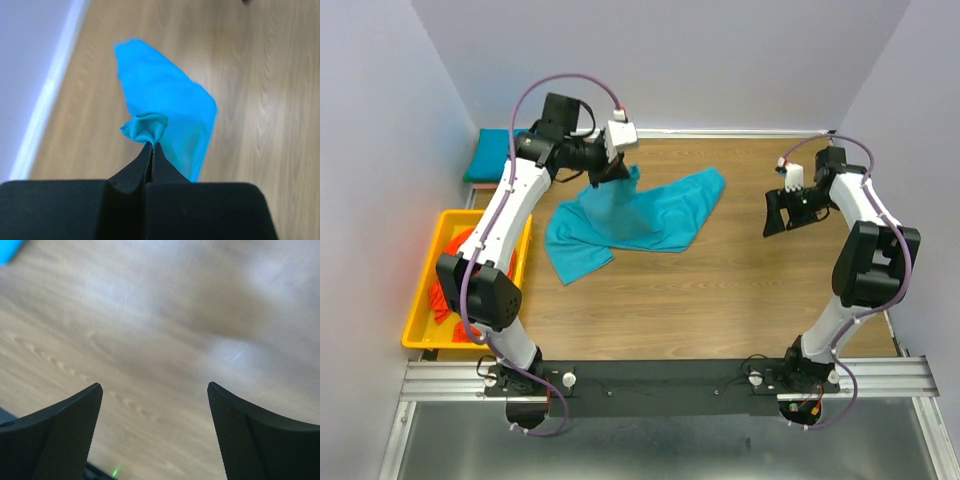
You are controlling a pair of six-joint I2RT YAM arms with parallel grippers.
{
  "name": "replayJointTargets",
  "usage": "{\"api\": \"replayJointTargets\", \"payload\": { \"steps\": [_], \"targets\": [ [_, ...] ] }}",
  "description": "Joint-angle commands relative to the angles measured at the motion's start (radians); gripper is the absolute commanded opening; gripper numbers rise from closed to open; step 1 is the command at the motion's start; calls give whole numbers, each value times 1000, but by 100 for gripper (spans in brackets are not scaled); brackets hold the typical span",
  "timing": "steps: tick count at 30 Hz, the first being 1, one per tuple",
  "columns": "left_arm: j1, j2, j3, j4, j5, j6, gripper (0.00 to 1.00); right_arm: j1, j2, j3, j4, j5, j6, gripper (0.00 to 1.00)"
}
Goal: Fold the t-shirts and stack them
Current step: Flatten the tshirt out
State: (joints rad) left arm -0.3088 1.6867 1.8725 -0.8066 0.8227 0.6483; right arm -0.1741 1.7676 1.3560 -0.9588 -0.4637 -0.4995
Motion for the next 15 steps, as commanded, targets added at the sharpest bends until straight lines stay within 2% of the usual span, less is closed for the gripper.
{"api": "replayJointTargets", "payload": {
  "steps": [1,3,4,6,8,10,15],
  "targets": [
    [-15,-61,-142,-259,-20,284,0,-4,81,126,29,-55,-14,91],
    [-51,-106,-220,-313,-107,342,0,-4,151,217,28,-75,7,87],
    [-106,-129,-319,-313,-146,387,0,-4,174,254,28,-104,15,86],
    [-165,-206,-483,-286,-247,425,0,-2,251,360,29,-147,48,84],
    [-252,-248,-579,-254,-305,439,0,5,306,432,29,-165,75,83],
    [-286,-292,-680,-237,-367,453,0,34,381,537,31,-162,96,82],
    [-346,-360,-774,-220,-462,485,0,145,516,713,45,-141,139,86]
  ]
}}
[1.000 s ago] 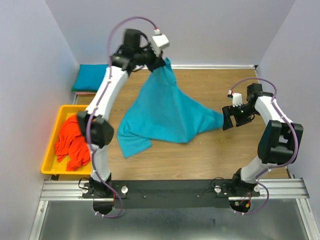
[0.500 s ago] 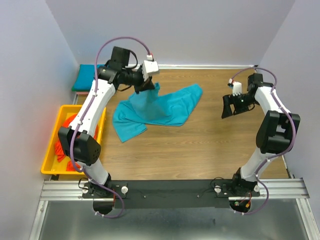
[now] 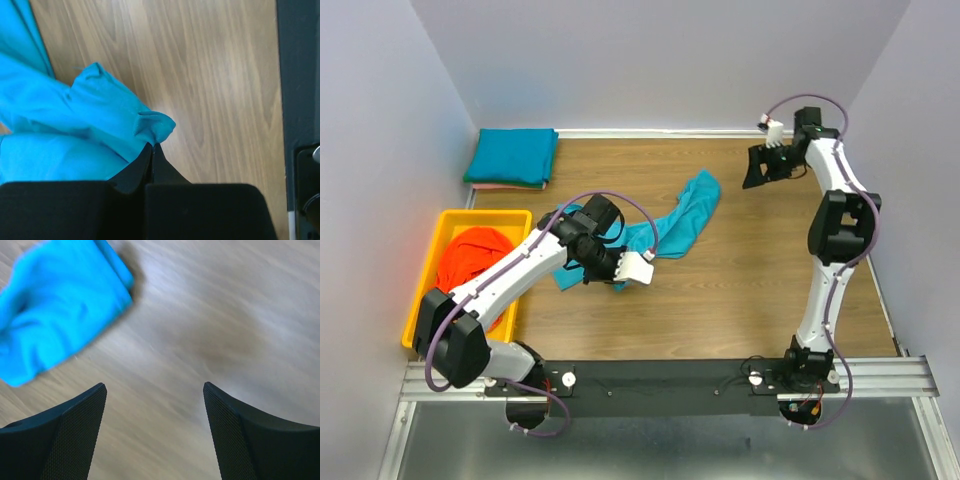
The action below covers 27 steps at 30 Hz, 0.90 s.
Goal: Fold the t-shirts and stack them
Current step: Flatten the tshirt out
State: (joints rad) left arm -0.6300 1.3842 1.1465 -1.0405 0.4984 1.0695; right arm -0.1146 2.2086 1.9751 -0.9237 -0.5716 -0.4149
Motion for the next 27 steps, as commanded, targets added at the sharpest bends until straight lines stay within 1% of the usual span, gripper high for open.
{"api": "replayJointTargets", "payload": {
  "steps": [1,5,7,11,14,17,20,23,25,27],
  "targets": [
    [-30,-63,-62,16,-149,66,0,101,95,122,13,-33,57,86],
    [-37,-79,-106,20,-190,79,0,179,206,244,16,-20,64,89],
    [-43,-89,-132,33,-216,80,0,193,230,272,16,-42,76,89],
    [-43,-93,-143,45,-213,75,0,225,244,272,46,-47,44,89],
    [-43,-94,-154,53,-210,75,0,225,255,271,77,-60,36,89],
    [-43,-96,-165,56,-208,79,0,230,272,284,120,-89,59,89],
    [-43,-100,-168,56,-212,80,0,233,283,288,118,-138,65,88],
    [-43,-106,-171,68,-225,75,0,236,280,257,118,-207,74,79],
    [-42,-106,-171,73,-231,73,0,236,280,239,117,-221,87,71],
    [-42,-108,-169,74,-233,69,0,236,286,217,117,-223,90,65]
  ]
}}
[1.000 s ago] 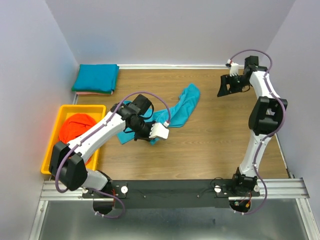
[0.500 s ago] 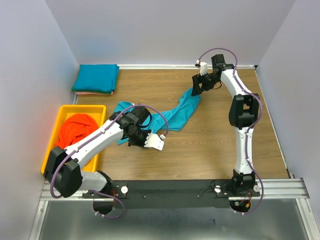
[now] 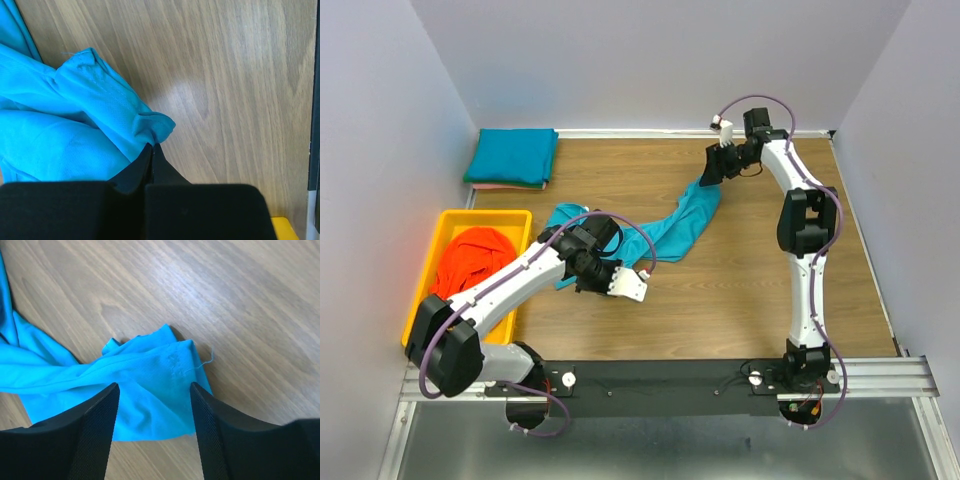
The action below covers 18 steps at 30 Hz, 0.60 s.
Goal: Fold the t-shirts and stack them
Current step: Flatten the tshirt out
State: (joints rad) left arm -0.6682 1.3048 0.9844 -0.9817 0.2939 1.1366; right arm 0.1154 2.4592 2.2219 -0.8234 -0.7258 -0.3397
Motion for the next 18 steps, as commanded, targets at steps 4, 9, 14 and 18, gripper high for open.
{"api": "replayJointTargets", "payload": {
  "steps": [4,9,14,18],
  "targets": [
    [-4,-32,0,11,-38,-5,0,6,35,-50,17,-64,16,42],
    [-1,-48,0,8,-67,-5,0,-13,-46,-134,18,-69,-4,4],
    [22,-59,-1,6,-49,-5,0,-56,-283,-417,18,-49,-79,1],
    [41,-70,-7,-6,-47,20,0,-60,-446,-654,18,17,-169,0]
  ]
}}
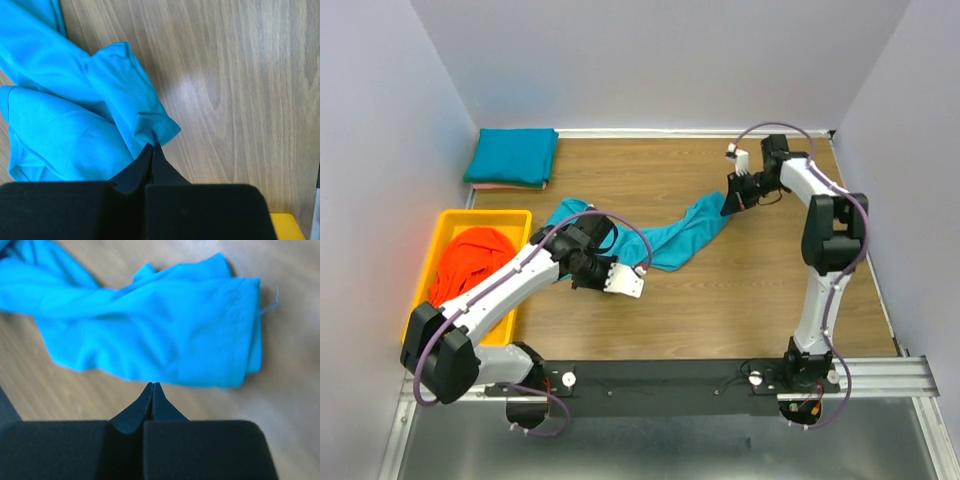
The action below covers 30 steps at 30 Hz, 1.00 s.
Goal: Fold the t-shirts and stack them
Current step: Flatten the tshirt out
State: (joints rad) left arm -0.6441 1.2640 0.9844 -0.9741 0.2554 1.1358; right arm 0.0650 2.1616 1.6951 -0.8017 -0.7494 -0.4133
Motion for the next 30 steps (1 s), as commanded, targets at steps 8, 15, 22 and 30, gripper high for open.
{"api": "replayJointTargets", "payload": {
  "steps": [8,15,22,30],
  "targets": [
    [50,-64,-49,-49,-51,88,0,-8,-331,-330,-161,80,-229,1],
    [162,-52,-44,-55,-90,209,0,-10,-211,-97,-90,101,-187,46],
    [225,-9,-15,-26,-113,234,0,12,41,182,-47,44,-68,44],
    [253,17,22,14,-99,206,0,85,54,27,-30,105,-88,29]
  ]
}}
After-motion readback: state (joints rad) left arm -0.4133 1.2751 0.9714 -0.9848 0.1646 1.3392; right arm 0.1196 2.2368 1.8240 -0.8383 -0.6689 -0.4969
